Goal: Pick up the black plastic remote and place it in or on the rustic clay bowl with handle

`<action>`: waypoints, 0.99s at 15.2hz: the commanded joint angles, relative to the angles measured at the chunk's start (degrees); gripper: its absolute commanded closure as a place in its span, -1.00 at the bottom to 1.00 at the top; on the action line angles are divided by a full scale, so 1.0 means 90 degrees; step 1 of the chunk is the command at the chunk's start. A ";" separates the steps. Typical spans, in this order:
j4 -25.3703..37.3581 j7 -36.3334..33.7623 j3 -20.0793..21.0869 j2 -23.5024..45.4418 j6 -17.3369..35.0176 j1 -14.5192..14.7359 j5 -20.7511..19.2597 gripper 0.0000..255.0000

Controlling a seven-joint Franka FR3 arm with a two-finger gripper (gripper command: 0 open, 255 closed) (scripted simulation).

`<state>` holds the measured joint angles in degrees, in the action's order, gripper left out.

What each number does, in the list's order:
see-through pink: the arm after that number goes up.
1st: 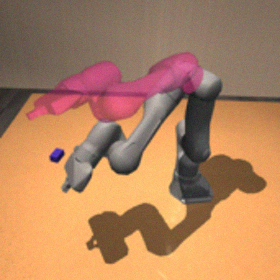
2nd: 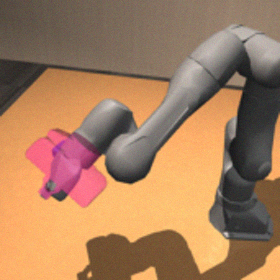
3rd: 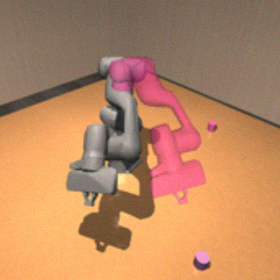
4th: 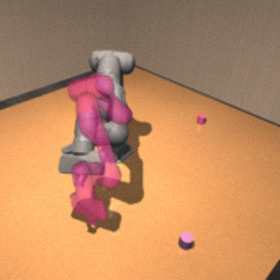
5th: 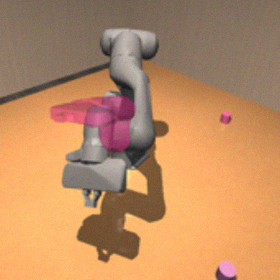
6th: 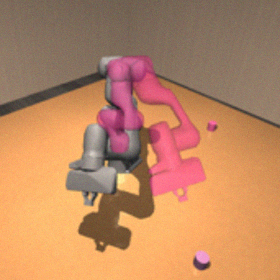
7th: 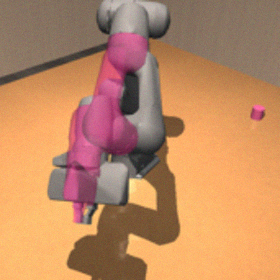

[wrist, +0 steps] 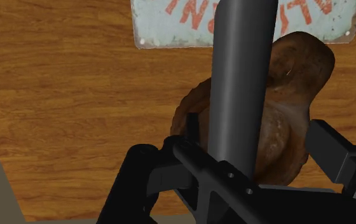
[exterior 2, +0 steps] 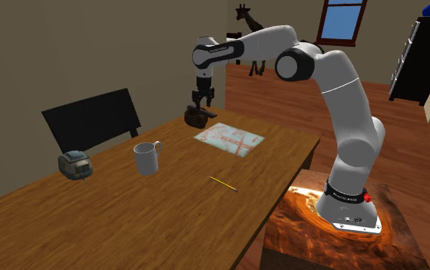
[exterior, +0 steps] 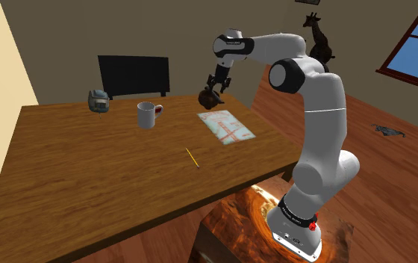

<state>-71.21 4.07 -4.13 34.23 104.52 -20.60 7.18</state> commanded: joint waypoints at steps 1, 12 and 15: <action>0.0001 0.0000 0.0000 0.0000 0.0000 0.0000 0.0000 -1.00; 0.0853 -0.0035 -0.0011 0.0028 -0.0824 -0.0060 -0.0013 -1.00; 0.0853 -0.0035 -0.0011 0.0028 -0.0825 -0.0060 -0.0013 -1.00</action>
<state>-63.53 3.75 -4.22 34.48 97.11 -21.14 7.07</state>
